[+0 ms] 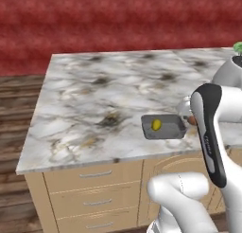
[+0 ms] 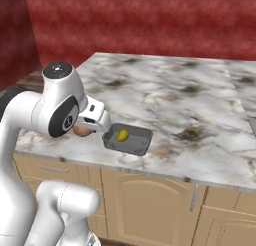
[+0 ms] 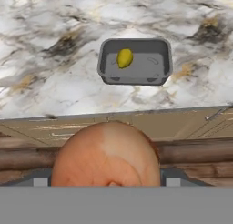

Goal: Take the lemon and onion out of the freezer and place them in the tupperware container on the counter. Then put the tupperware containing the vegetables back in the freezer.

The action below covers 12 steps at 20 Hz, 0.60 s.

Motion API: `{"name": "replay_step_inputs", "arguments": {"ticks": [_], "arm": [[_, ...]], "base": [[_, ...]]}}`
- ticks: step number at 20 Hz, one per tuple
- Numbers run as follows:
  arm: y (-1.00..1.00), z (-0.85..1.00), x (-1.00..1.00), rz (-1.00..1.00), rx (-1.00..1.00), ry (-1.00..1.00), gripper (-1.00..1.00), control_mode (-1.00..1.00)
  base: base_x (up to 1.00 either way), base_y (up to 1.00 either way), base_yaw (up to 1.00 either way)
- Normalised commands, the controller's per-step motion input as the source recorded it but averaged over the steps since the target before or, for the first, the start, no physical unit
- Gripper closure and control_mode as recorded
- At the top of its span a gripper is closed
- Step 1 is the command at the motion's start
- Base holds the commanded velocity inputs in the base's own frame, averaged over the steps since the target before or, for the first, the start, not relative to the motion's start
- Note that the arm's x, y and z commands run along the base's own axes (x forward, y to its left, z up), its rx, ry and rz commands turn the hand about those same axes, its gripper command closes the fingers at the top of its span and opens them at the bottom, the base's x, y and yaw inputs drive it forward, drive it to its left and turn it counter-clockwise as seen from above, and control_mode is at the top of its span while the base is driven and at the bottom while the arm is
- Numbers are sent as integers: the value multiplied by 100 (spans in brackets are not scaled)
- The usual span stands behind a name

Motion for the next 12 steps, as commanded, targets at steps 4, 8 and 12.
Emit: {"name": "replay_step_inputs", "arguments": {"ticks": [4,8,12], "arm": [[0,0,0,0,0,0,100,100],[4,-26,33,-2,0,1,100,-100],[27,-79,54,-5,0,10,100,-100]], "base": [[53,-53,0],[14,0,0],[0,0,0]]}}
